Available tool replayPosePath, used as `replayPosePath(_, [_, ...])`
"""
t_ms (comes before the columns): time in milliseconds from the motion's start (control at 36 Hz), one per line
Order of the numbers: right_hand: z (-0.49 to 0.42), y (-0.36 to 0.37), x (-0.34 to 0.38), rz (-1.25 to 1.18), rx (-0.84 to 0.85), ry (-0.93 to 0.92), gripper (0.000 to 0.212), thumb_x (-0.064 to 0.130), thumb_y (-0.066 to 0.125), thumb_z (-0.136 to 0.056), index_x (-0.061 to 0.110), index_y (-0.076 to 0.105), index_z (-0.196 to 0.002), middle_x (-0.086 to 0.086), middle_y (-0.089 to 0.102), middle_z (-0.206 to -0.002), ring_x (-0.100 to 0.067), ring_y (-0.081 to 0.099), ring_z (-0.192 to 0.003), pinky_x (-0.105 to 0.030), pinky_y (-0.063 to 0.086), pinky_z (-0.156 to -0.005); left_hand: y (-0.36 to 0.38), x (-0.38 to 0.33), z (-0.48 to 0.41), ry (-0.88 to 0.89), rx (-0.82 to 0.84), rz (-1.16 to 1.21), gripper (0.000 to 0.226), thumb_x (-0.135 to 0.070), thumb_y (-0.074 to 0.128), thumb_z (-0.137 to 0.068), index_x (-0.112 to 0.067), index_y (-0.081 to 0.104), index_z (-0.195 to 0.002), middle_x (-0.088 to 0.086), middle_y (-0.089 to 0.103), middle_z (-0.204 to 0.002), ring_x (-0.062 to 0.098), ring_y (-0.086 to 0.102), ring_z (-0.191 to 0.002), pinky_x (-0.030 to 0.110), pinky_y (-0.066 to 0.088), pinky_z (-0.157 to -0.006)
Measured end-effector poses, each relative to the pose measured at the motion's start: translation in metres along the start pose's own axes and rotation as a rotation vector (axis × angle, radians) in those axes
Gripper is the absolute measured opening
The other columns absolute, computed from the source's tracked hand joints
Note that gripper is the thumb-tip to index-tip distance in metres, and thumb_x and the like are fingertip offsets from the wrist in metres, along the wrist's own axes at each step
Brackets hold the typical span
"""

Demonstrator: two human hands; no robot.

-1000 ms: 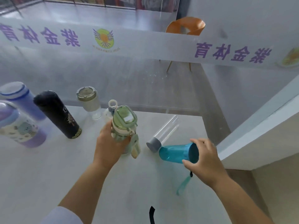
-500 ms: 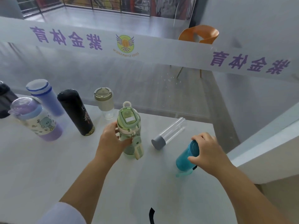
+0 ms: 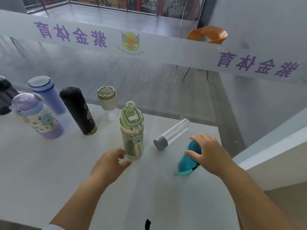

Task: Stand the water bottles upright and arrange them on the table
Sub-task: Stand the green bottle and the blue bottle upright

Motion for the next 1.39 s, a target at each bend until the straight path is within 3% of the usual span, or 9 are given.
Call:
replayPosePath(111, [-0.011,-0.007,0.001,-0.007,-0.014,-0.039,0.052,0.041,0.065,-0.084,0.017,0.054,-0.128,-0.002,0.059,-0.127,-0.019,0.054,-0.114,-0.032,0.048,-0.097,0.002,0.002,0.002,0.016,0.054,-0.155,0.039,-0.044,0.064,-0.082,-0.026,0.056,-0.116,-0.008,0.059,-0.109,0.013,0.058,-0.097,0.029,0.053,-0.082])
replayPosePath(250, [-0.045,-0.005,0.012,0.107,0.103,-0.129,0.052,0.044,0.062,-0.085,0.02,0.052,-0.13,0.001,0.057,-0.132,-0.019,0.053,-0.118,-0.035,0.046,-0.101,-0.007,0.006,-0.005,0.021,0.089,-0.32,0.042,-0.047,0.057,-0.086,-0.028,0.051,-0.123,-0.007,0.057,-0.117,0.013,0.056,-0.102,0.026,0.05,-0.081])
replayPosePath(444, [-0.102,0.025,0.036,0.362,0.428,-0.232,0.054,0.038,0.059,-0.088,0.023,0.042,-0.137,0.001,0.048,-0.137,-0.022,0.049,-0.121,-0.04,0.045,-0.098,-0.017,0.01,-0.023,0.005,0.099,-0.437,0.045,-0.047,0.055,-0.087,-0.025,0.048,-0.125,-0.005,0.057,-0.121,0.017,0.057,-0.107,0.029,0.05,-0.083])
replayPosePath(528, [-0.12,0.046,0.038,0.439,0.543,-0.284,0.058,0.034,0.062,-0.087,0.025,0.04,-0.139,0.003,0.046,-0.139,-0.023,0.048,-0.122,-0.035,0.044,-0.096,-0.016,0.011,-0.029,0.004,0.108,-0.462,0.045,-0.046,0.055,-0.087,-0.024,0.049,-0.126,-0.005,0.058,-0.121,0.018,0.058,-0.107,0.03,0.051,-0.083])
replayPosePath(639, [-0.13,0.079,0.035,0.593,0.674,-0.405,0.069,0.028,0.072,-0.08,0.027,0.037,-0.14,-0.001,0.045,-0.138,-0.026,0.046,-0.122,-0.04,0.045,-0.096,-0.011,0.012,-0.031,0.002,0.134,-0.489,0.045,-0.046,0.053,-0.088,-0.024,0.047,-0.127,-0.004,0.057,-0.122,0.019,0.058,-0.107,0.032,0.051,-0.084])
replayPosePath(861, [-0.13,0.12,0.032,0.78,0.816,-0.56,0.064,0.021,0.075,-0.077,0.02,0.044,-0.132,-0.006,0.051,-0.128,-0.028,0.049,-0.118,-0.043,0.048,-0.089,-0.003,0.015,-0.03,0.019,0.17,-0.553,0.045,-0.045,0.051,-0.089,-0.021,0.047,-0.127,-0.001,0.057,-0.12,0.022,0.057,-0.106,0.033,0.049,-0.082])
replayPosePath(1028, [-0.131,0.124,0.031,0.807,0.786,-0.586,0.059,0.021,0.073,-0.079,0.018,0.045,-0.131,-0.007,0.053,-0.127,-0.027,0.05,-0.116,-0.044,0.048,-0.094,0.0,0.015,-0.028,0.021,0.161,-0.531,0.046,-0.046,0.051,-0.09,-0.021,0.045,-0.129,-0.001,0.055,-0.124,0.022,0.057,-0.108,0.032,0.047,-0.082])
replayPosePath(1139, [-0.135,0.113,0.034,0.715,0.676,-0.561,0.056,0.023,0.07,-0.082,0.018,0.043,-0.131,-0.005,0.053,-0.126,-0.027,0.05,-0.114,-0.042,0.048,-0.091,0.002,0.015,-0.024,0.011,0.145,-0.482,0.045,-0.046,0.051,-0.089,-0.023,0.046,-0.128,-0.003,0.056,-0.124,0.02,0.057,-0.11,0.031,0.047,-0.084])
replayPosePath(1389, [-0.135,0.028,0.026,-0.002,0.214,-0.283,0.052,0.033,0.075,-0.075,0.019,0.047,-0.117,-0.002,0.055,-0.115,-0.022,0.054,-0.098,-0.035,0.048,-0.087,0.004,0.012,-0.014,0.005,0.135,-0.427,0.045,-0.047,0.052,-0.088,-0.026,0.047,-0.127,-0.006,0.056,-0.124,0.018,0.057,-0.109,0.03,0.047,-0.085])
Point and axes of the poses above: each hand's wrist, its own z-axis away from the middle knuckle, its own y-axis out of the palm, x = y × z, the point moved 5 cm from there along -z, towards the middle knuckle
